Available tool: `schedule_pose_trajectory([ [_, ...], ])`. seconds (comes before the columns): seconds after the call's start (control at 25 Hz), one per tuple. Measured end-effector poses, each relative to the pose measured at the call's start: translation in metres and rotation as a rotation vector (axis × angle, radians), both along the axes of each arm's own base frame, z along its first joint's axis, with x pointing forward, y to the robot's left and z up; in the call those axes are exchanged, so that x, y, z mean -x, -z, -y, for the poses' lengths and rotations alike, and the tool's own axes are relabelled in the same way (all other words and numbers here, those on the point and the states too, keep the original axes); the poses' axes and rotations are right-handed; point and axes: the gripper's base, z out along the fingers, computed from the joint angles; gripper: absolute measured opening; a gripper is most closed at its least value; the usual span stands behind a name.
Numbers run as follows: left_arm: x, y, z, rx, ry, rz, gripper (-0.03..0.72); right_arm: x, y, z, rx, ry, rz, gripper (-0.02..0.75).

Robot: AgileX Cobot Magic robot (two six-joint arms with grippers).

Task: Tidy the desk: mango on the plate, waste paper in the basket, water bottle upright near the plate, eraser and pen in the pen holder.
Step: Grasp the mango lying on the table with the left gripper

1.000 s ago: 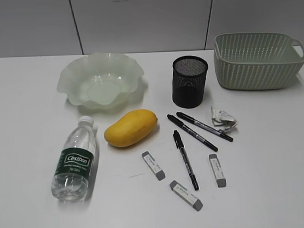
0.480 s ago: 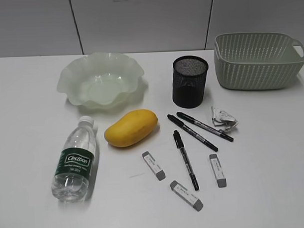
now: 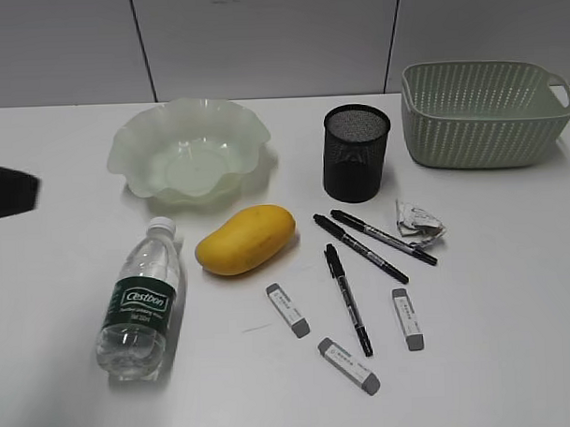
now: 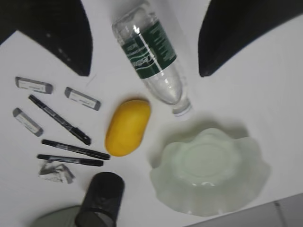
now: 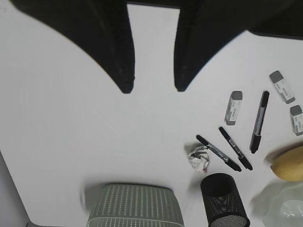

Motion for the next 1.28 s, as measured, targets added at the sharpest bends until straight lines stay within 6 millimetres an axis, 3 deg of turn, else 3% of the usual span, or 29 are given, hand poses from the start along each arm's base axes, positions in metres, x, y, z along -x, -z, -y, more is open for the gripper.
schedule_pose_trajectory([
  [0.12,-0.043,0.016,0.031,-0.059,0.116,-0.067,0.58,0.0,0.0,0.0,0.0,0.0,0.0,0.244],
  [0.24,-0.072,0.031,0.073,-0.185,0.245,-0.019,0.578,0.0,0.0,0.0,0.0,0.0,0.0,0.244],
  [0.4,-0.095,0.058,0.131,-0.318,0.397,0.059,0.578,0.0,0.0,0.0,0.0,0.0,0.0,0.244],
  [0.52,-0.107,0.084,0.156,-0.359,0.447,0.034,0.588,0.0,0.0,0.0,0.0,0.0,0.0,0.244],
  [0.68,-0.121,0.112,0.166,-0.391,0.449,0.0,0.592,0.0,0.0,0.0,0.0,0.0,0.0,0.244],
  [1.28,-0.142,0.163,0.173,-0.449,0.406,0.025,0.592,0.0,0.0,0.0,0.0,0.0,0.0,0.244],
])
